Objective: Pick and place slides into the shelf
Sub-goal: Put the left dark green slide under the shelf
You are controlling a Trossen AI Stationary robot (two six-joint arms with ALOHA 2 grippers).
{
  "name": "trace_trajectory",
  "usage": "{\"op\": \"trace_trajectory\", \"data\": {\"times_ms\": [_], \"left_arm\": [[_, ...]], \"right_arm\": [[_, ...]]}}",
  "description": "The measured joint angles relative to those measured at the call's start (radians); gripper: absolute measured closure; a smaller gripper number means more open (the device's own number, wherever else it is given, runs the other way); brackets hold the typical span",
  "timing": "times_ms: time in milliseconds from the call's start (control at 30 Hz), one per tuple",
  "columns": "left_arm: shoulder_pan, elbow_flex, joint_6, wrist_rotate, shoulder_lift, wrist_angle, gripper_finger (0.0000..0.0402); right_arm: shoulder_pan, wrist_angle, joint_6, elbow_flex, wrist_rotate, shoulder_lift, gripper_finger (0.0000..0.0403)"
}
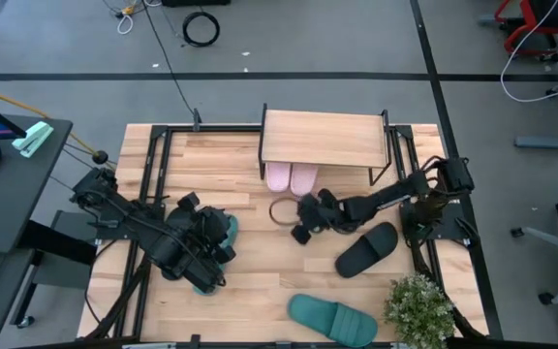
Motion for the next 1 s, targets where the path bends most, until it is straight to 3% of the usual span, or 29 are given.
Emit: {"op": "trace_trajectory", "data": {"times_ms": [133,333,533,733,1000], "left_arm": [[0.000,0.000,0.037,0.215,0.000,0.000,0.0296],[-0.005,-0.033,0.176,0.436,0.002,0.014,0.0293],[-0.034,-0.217,0.245,0.511,0.002,0.229,0.0261],[-0.051,-0.449,0.341,0.543,0.005,0.468,0.0220],[-0.049,-0.585,0.344,0.512,0.005,0.520,0.0223]], "right_arm": [[0.130,0.006,0.013,0.000,-0.001,-0.064,0.0398],[0.316,0.016,0.060,0.000,-0.018,-0.189,0.0397],[0.457,0.012,0.088,0.000,0.068,-0.242,0.0386],[0.491,0.010,0.087,0.000,0.071,-0.228,0.0361],[0.460,0.009,0.085,0.000,0.092,-0.223,0.0314]]}}
